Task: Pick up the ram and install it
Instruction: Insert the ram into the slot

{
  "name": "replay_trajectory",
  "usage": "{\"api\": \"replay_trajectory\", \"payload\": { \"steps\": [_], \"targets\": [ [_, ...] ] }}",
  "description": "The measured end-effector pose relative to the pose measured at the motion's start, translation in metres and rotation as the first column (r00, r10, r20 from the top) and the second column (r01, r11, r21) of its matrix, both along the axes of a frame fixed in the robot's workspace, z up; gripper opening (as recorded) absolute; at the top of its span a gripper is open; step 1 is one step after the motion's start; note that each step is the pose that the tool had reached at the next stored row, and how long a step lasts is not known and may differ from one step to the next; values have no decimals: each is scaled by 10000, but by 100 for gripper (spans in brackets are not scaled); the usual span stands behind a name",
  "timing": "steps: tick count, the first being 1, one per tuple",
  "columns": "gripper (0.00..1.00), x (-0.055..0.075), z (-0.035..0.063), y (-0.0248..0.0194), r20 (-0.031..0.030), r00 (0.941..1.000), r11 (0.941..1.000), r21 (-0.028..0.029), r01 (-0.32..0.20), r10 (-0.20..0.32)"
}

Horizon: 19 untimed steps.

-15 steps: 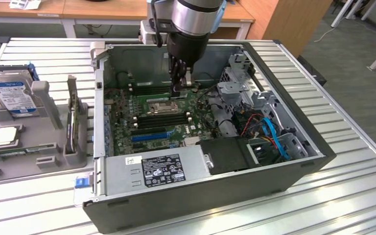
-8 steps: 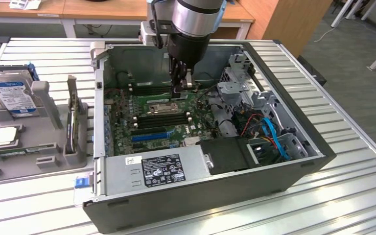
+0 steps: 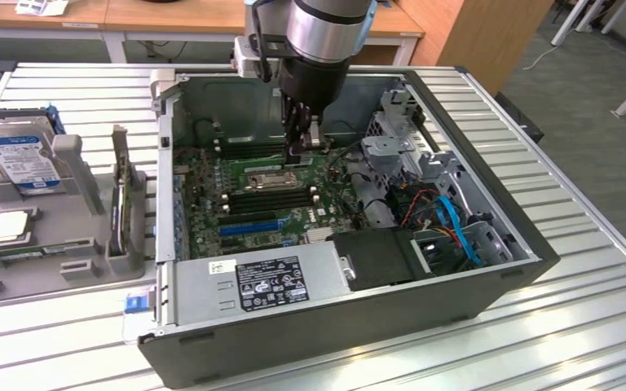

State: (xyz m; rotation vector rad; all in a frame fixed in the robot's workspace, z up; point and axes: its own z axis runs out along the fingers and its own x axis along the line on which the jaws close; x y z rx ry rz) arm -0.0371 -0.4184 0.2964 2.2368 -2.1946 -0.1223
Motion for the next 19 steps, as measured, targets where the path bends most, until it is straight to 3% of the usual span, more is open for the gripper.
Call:
{"api": "replay_trajectory", "payload": {
  "steps": [19],
  "targets": [
    [11,0,-183,0,1,10000,10000,0,0,0]
  ]
}}
